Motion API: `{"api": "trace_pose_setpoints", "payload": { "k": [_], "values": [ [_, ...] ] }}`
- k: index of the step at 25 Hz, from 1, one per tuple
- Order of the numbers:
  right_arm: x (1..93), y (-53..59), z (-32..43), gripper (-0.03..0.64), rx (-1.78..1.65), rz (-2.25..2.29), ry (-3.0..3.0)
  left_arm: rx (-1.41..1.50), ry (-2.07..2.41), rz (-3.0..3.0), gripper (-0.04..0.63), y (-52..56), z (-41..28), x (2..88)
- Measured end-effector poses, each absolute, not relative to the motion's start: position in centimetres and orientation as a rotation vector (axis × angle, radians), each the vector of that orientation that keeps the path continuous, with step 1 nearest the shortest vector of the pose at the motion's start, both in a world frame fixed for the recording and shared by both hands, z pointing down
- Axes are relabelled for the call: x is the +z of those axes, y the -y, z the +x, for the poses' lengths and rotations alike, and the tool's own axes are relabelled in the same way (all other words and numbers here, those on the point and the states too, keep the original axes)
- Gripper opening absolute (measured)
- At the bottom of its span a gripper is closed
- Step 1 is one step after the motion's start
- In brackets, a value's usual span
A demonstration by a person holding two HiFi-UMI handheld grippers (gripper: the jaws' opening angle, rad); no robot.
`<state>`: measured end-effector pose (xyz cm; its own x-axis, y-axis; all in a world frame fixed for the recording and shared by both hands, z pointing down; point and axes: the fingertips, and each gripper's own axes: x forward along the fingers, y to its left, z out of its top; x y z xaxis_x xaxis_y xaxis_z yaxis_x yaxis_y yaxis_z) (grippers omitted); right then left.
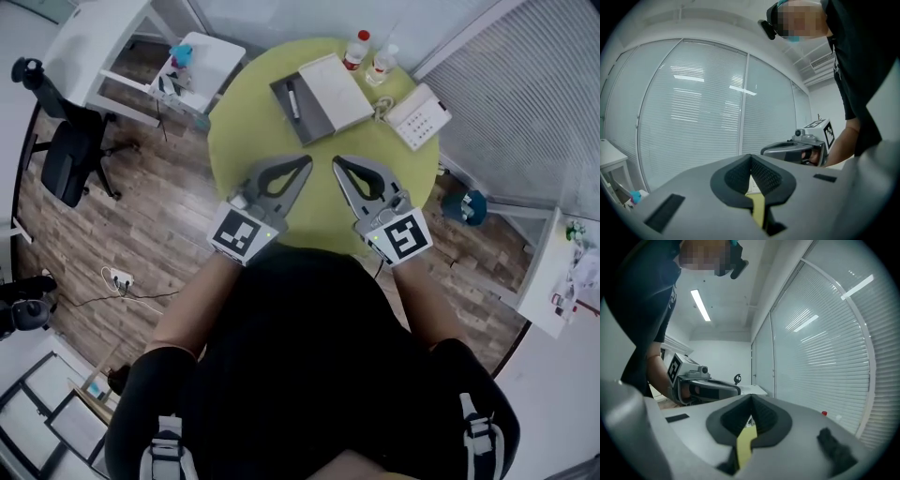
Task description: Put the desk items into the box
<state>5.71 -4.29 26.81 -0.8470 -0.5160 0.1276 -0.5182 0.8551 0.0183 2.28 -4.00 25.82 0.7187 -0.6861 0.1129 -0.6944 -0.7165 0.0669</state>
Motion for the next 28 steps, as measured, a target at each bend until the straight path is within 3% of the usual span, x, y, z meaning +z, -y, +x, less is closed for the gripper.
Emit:
{"api": "trace_pose_setpoints", "payload": {
  "k": [28],
  "values": [
    [26.8,7.0,6.4,0.017,0.087,0.892,2.861,0.108,1.021,2.847,0.011,7.0,4.4,25.6]
  ]
}}
